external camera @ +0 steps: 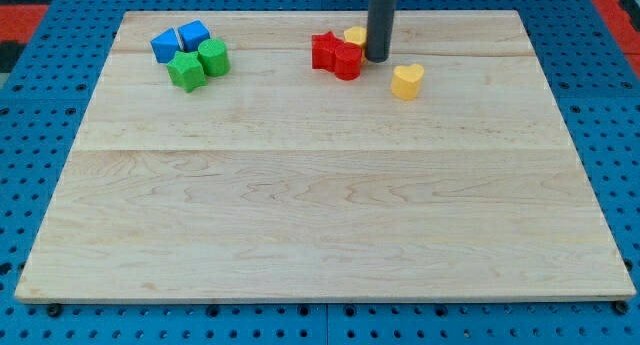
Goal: Separate red star from red circle and hexagon
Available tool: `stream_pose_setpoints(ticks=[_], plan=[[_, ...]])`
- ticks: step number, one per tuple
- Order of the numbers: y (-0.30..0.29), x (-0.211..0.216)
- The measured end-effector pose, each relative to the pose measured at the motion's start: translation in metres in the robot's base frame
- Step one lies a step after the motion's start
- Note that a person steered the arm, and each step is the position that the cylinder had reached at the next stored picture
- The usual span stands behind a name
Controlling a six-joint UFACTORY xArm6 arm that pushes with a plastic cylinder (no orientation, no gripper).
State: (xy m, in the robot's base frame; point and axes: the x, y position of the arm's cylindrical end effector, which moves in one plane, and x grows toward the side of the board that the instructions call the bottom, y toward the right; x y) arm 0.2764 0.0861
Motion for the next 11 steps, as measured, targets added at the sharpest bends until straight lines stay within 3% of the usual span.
stream_pose_setpoints(ticks=[2,4,6,7,9,11], plan=[[0.002,-0.062],[-0.094,-0.026],[-0.081,-0.005],[-0.086,0.030],[-0.149,0.045],[-0.146,0.080]])
